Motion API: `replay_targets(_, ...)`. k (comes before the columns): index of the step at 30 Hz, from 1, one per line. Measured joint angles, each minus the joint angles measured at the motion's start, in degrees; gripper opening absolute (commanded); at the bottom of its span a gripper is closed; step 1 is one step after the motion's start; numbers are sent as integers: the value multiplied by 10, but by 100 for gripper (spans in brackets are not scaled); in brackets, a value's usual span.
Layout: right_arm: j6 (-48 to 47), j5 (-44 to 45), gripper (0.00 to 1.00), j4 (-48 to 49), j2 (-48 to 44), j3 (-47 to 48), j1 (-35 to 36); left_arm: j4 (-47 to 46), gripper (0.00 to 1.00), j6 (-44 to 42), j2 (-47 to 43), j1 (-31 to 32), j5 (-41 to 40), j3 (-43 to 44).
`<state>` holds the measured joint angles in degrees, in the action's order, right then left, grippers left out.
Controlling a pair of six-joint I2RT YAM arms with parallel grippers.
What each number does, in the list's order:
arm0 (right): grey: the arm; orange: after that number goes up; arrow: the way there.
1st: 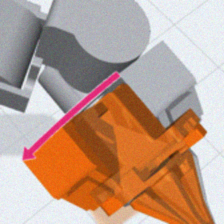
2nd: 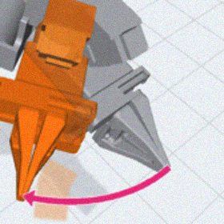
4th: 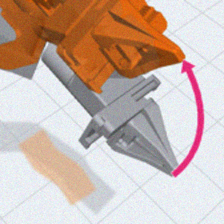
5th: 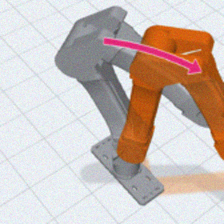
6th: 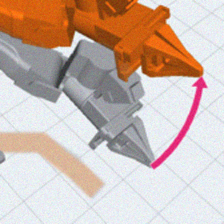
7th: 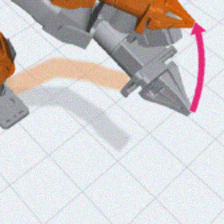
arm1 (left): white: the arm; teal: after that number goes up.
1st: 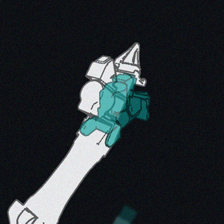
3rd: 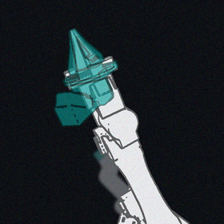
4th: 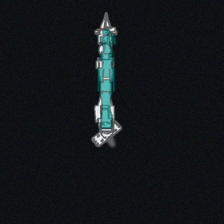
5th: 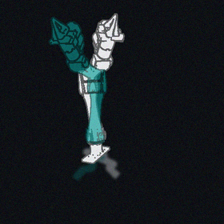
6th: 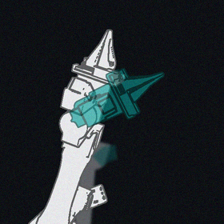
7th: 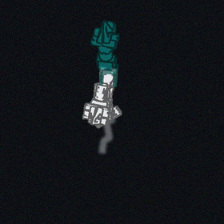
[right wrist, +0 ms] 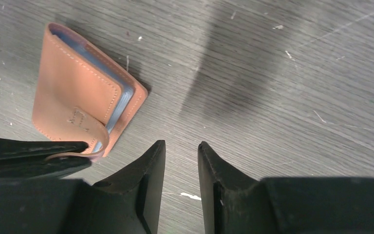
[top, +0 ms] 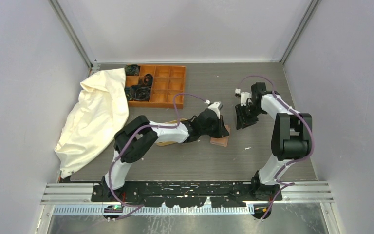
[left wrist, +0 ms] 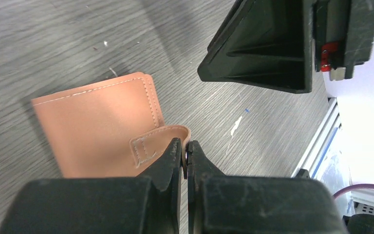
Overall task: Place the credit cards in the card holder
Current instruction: Close the card holder at the center of the board.
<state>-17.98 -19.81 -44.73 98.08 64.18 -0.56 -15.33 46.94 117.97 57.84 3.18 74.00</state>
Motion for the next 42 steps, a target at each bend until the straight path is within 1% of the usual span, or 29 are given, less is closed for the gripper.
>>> replay_targets(3, 8, 0, 34, 1, 0, 0, -11, -1, 1, 11, 25, 1, 18, 18)
replay_targets(5, 13, -16, 34, 2, -5, 0, -21, -3, 4, 19, 32, 2, 29, 20)
replay_targets(8, 19, -71, 31, 3, -26, -2, -34, -4, 9, 26, 37, 3, 42, 20)
replay_targets(11, 33, -162, 27, 5, -40, -2, -41, -7, 12, 35, 40, 3, 52, 20)
replay_targets(12, 33, -170, 26, 5, -39, -2, -42, -7, 13, 37, 40, 3, 55, 20)
replay_targets(15, 42, -213, 25, -2, -5, 8, -31, -8, 15, 39, 41, 3, 60, 20)
replay_targets(19, 57, -234, 24, -1, 40, 10, -12, -13, 15, 39, 41, 3, 70, 20)
replay_targets(22, 64, -233, 22, -2, 53, 12, 5, -17, 16, 39, 41, 3, 78, 20)
replay_targets(24, 65, -218, 21, -4, 61, 20, 23, -18, 18, 40, 41, 3, 82, 20)
replay_targets(25, 66, -207, 21, -4, 66, 24, 29, -19, 21, 40, 41, 3, 85, 20)
replay_targets(26, 66, -195, 21, -5, 70, 27, 34, -19, 26, 40, 41, 3, 88, 20)
replay_targets(27, 66, -180, 21, -4, 73, 28, 40, -20, 35, 39, 41, 3, 91, 20)
replay_targets(28, 66, -164, 21, -5, 76, 28, 44, -22, 40, 40, 40, 3, 95, 19)
replay_targets(29, 66, -152, 21, -7, 78, 28, 45, -24, 43, 38, 40, 3, 99, 18)
replay_targets(32, 65, -134, 20, -17, 82, 34, 43, -28, 49, 33, 23, 3, 106, -3)
replay_targets(37, 61, -115, 20, -32, 85, 43, 43, -28, 61, -15, -78, 2, 111, -85)
replay_targets(42, 53, -108, 20, -40, 85, 44, 43, -31, 63, -68, -177, -16, 118, -148)
